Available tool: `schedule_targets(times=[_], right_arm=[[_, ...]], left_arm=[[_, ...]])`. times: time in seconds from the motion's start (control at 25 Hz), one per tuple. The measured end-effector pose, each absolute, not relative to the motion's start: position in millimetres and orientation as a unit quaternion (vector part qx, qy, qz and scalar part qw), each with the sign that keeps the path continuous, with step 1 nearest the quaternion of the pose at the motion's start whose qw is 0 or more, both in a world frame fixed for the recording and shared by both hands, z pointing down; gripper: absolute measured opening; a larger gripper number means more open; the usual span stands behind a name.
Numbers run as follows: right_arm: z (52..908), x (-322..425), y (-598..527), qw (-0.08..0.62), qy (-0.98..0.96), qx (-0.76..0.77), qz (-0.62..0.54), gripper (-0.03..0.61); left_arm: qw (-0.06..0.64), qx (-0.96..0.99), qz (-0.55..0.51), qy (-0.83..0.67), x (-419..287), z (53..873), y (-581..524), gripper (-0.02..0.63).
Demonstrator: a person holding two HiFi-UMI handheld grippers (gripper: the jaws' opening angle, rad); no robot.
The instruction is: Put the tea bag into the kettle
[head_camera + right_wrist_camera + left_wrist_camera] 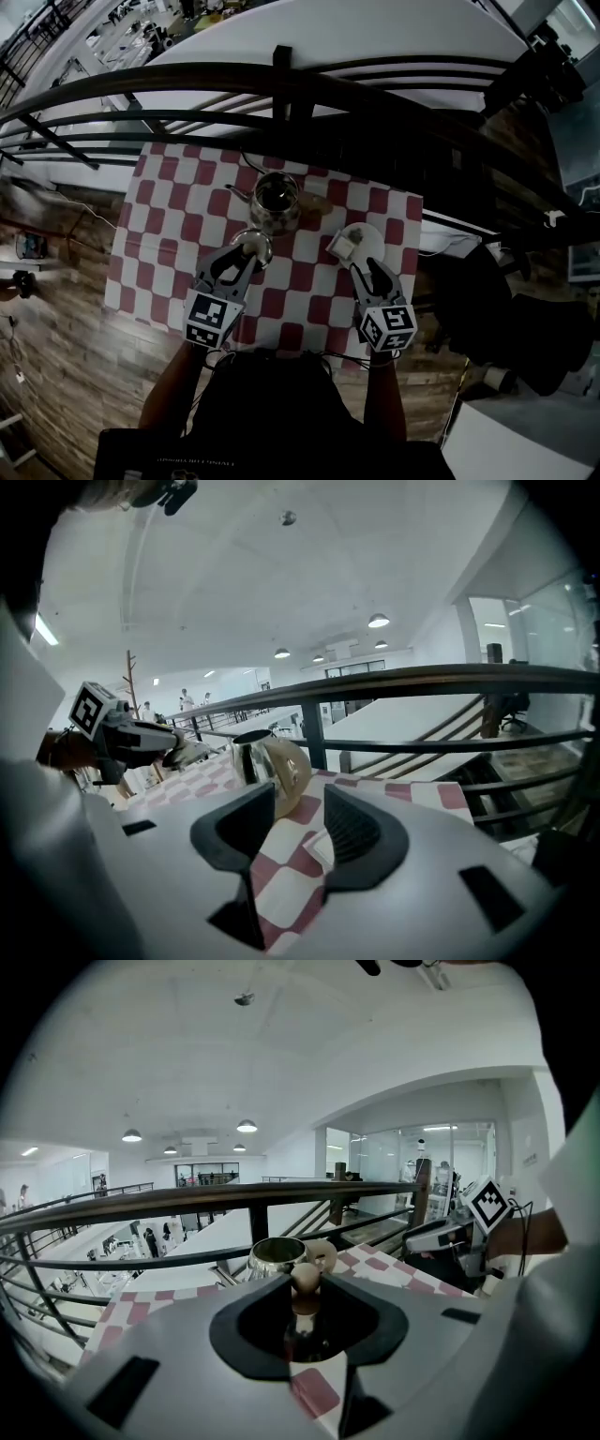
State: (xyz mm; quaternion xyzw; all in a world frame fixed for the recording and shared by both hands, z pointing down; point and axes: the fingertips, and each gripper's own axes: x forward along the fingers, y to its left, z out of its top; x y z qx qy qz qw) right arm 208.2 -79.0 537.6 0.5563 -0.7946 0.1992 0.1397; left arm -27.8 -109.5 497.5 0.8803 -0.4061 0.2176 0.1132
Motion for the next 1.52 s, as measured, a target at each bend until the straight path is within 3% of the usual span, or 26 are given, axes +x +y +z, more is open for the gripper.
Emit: schedule_targets(times=[1.52], right_arm=[[704,222,-94,0.259,-0.726,0.552,0.318,0.170]], left_arm=[[0.155,0.859,0.248,-0.419,-39,557,-106,0.100]])
